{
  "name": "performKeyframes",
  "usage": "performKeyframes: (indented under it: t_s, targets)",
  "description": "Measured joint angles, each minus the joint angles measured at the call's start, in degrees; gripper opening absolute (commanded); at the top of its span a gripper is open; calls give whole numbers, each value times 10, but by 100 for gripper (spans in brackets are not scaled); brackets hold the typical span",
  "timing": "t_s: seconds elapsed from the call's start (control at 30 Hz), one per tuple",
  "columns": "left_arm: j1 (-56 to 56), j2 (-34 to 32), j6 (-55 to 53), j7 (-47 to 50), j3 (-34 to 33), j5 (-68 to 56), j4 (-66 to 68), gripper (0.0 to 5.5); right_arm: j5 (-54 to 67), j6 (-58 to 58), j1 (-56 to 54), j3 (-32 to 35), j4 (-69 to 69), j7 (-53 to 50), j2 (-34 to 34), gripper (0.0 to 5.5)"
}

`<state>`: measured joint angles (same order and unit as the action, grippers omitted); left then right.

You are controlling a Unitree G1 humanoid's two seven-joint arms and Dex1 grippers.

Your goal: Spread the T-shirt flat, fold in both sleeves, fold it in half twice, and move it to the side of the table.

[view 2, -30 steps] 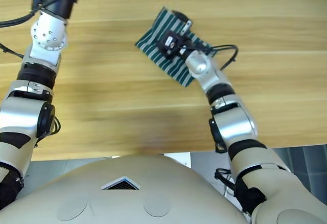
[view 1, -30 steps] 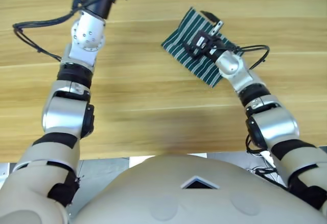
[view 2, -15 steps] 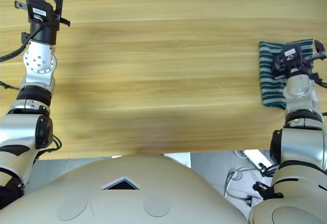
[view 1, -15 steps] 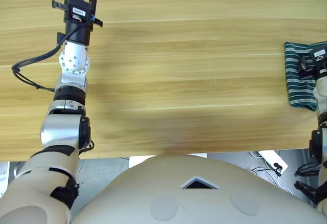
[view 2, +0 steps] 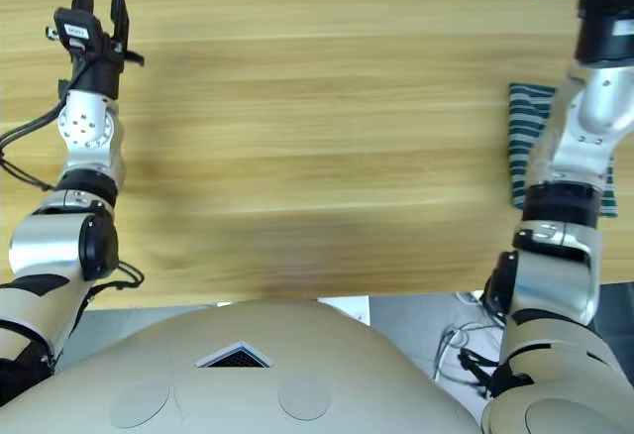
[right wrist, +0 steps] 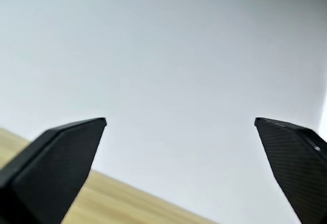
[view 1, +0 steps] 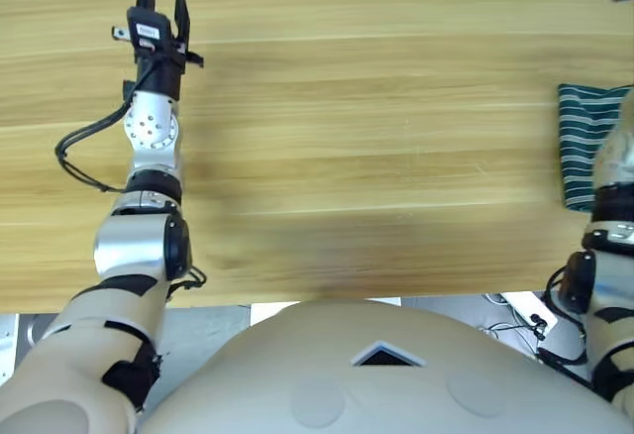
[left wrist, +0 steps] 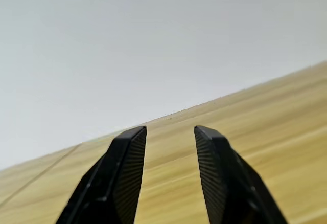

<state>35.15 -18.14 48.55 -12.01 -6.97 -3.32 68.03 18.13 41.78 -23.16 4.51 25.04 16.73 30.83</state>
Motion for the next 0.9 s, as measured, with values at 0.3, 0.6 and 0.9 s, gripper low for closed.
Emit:
performKeyframes:
  t_s: [0.3,0.6,0.9]
  targets:
    - [17,65,-177,-75,-103,-94,78,175,118,-176,-161,101,458,155,-228,534]
    - [50,67,-215,6,-73,-20,84,175,3,-201,-198,113,517,4,-200,534]
    - [52,67,-236,4,-81,-8,86,211,-64,-211,-198,117,518,-47,-191,540]
